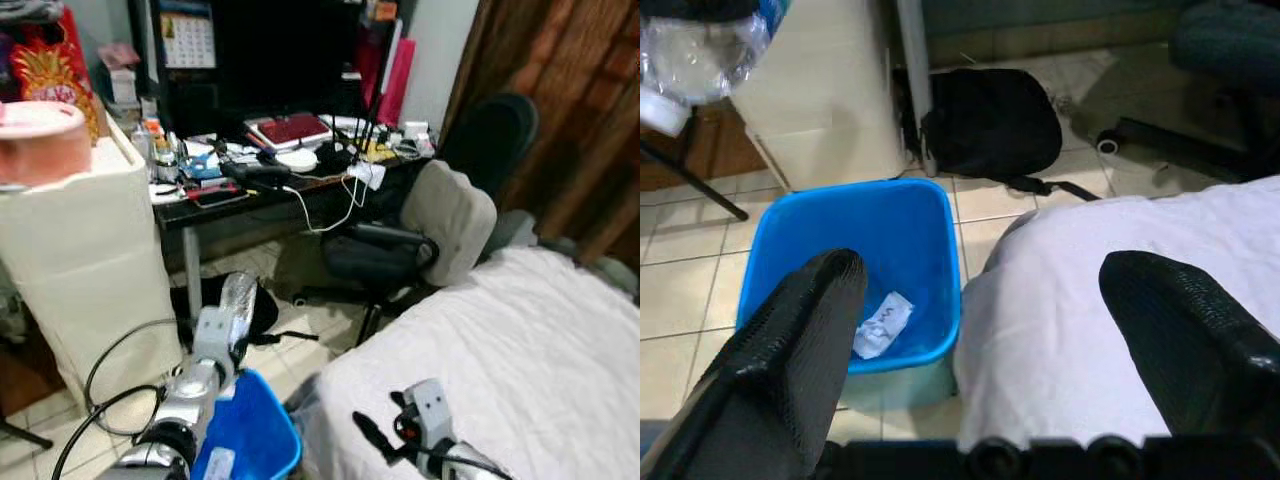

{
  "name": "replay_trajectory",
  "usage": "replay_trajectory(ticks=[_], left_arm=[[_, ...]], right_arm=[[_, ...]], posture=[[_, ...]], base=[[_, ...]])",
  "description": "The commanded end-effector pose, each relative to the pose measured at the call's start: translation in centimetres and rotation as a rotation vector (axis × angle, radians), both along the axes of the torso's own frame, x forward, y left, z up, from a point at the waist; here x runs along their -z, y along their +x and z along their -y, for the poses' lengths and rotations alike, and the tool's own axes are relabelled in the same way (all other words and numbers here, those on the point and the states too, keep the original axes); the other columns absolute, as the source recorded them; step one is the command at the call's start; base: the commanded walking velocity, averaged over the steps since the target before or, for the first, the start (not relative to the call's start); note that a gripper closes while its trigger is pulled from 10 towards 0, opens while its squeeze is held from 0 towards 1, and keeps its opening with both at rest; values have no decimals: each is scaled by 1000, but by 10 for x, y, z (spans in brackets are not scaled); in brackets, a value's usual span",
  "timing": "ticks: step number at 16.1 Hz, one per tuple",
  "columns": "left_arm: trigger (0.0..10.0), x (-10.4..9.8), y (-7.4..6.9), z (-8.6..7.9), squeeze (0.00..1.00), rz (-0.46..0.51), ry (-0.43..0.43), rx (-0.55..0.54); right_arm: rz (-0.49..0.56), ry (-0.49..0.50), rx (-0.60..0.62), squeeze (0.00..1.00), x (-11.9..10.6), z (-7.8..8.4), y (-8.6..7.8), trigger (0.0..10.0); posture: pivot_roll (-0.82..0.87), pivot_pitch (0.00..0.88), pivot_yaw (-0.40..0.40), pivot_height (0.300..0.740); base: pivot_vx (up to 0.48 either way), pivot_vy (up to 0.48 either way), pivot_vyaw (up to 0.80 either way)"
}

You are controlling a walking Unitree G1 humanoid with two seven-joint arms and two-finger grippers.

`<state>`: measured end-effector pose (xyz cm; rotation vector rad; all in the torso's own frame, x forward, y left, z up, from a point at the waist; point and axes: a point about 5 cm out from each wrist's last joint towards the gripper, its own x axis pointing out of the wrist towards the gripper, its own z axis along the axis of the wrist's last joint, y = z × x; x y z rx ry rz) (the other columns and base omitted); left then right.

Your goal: Clean up the room

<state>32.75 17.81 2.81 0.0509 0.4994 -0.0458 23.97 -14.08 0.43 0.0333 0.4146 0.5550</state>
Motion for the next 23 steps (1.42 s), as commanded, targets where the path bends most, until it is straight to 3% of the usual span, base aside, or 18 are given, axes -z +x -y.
replay_trajectory(ticks=[1,4,5,7,8,10,12,14,16,17,18,21,23], left_arm=[[10000,-7,7,7,1000,11,-9,0],[10000,-6,8,15,1000,-9,-11,37],[10000,-5,7,17,0,0,-13,53],[10000,-5,4,17,0,41,14,107],[10000,-4,0,12,0,93,-24,115],[10000,-1,-7,-5,0,128,-15,62],[10000,-13,-14,-18,0,295,-37,36],[10000,-63,-24,4,0,571,-70,126],[10000,-74,-39,10,0,639,-66,153],[10000,-70,-51,13,0,633,-64,172],[10000,-64,-55,14,0,608,-65,179],[10000,-62,-52,24,0,556,-115,189],[10000,-61,-47,26,0,525,-79,206]], right_arm=[[-4,-14,28,0,-2,11,-2,10000],[-6,-14,69,0,-4,17,-1,10000],[-5,-11,72,0,-5,17,0,10000],[1,-5,89,0,-6,16,1,10000],[-1,13,115,0,-6,18,3,10000],[-12,22,128,0,-4,18,4,10000],[5,29,126,0,-6,17,7,10000],[126,20,273,0,-21,31,25,10000],[286,25,401,0,-47,41,37,10000],[357,26,447,0,-60,45,39,10000],[366,11,442,0,-61,44,39,10000],[339,-1,401,0,-51,35,37,10000],[328,-69,388,0,-45,32,36,10000]], posture=[[-140,0,-104,740],[-148,0,-84,740],[-143,0,-76,740],[-125,0,-57,740],[-108,0,-56,740],[-73,0,-59,740],[-36,0,-62,740],[41,0,-82,740],[43,0,-82,740],[44,0,-80,740],[35,0,-77,740],[21,0,-70,740],[-2,0,-60,740]], base=[[0,0,0],[0,0,0],[0,0,0],[0,0,0],[0,0,0],[0,0,0],[0,0,0],[0,0,0],[0,0,0],[0,0,0],[0,-480,-675],[0,-424,-658],[0,0,-528]])
